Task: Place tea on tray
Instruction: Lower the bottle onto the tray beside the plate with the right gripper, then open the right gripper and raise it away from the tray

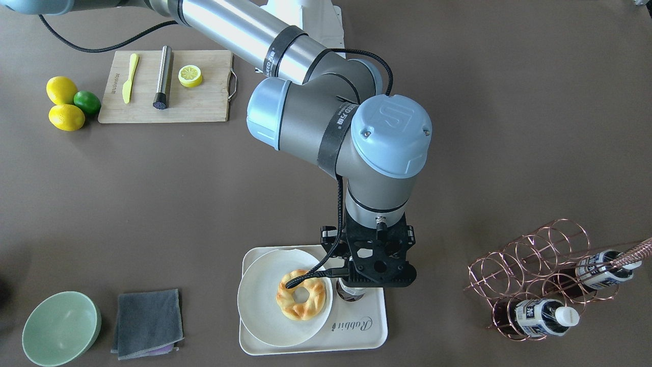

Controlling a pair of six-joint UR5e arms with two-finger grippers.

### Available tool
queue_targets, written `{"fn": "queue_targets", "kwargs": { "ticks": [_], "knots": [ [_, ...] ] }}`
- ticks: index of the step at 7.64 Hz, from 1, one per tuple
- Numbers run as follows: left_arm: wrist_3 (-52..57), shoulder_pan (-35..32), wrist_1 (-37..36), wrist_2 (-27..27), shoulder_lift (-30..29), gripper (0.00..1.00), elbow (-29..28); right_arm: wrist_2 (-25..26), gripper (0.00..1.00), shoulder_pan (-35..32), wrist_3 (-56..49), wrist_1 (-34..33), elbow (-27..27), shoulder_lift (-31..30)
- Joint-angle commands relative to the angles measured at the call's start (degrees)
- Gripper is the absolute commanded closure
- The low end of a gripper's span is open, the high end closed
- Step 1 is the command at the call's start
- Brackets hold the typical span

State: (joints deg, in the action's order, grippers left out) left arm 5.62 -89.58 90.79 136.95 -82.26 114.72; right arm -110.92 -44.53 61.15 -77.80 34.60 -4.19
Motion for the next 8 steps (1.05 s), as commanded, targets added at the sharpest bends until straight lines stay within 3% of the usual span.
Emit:
{"fn": "queue_targets", "kwargs": {
  "ticks": [1, 3, 4, 5, 6, 8],
  "knots": [
    [0.0, -0.1, -0.1, 0.0, 0.0, 0.03, 0.1, -0.5, 0.01, -0.6, -1.8, -0.2, 0.6, 0.5],
    [0.1, -0.1, -0.4, 0.0, -0.3, 0.03, -0.4, -4.3, 0.0, -3.2, -4.6, -1.7, 3.9, -0.8],
    [0.1, 0.0, -0.5, -0.1, -0.6, 0.03, -1.0, -5.8, 0.0, -4.6, -8.0, -6.8, 13.5, -6.4],
    [0.1, 0.0, -0.6, -0.3, -0.7, 0.03, -1.6, -7.7, 0.0, -7.1, -14.2, -11.9, 26.7, -15.7],
    [0.1, -0.1, -0.5, -0.3, -0.2, 0.03, -1.3, -13.1, 0.0, -10.9, -19.5, -15.3, 34.0, -21.8],
    [0.2, -0.4, -0.5, -0.3, 0.2, 0.03, -1.3, -16.4, 0.0, -17.7, -31.1, -22.0, 46.0, -33.1]
  ]
}}
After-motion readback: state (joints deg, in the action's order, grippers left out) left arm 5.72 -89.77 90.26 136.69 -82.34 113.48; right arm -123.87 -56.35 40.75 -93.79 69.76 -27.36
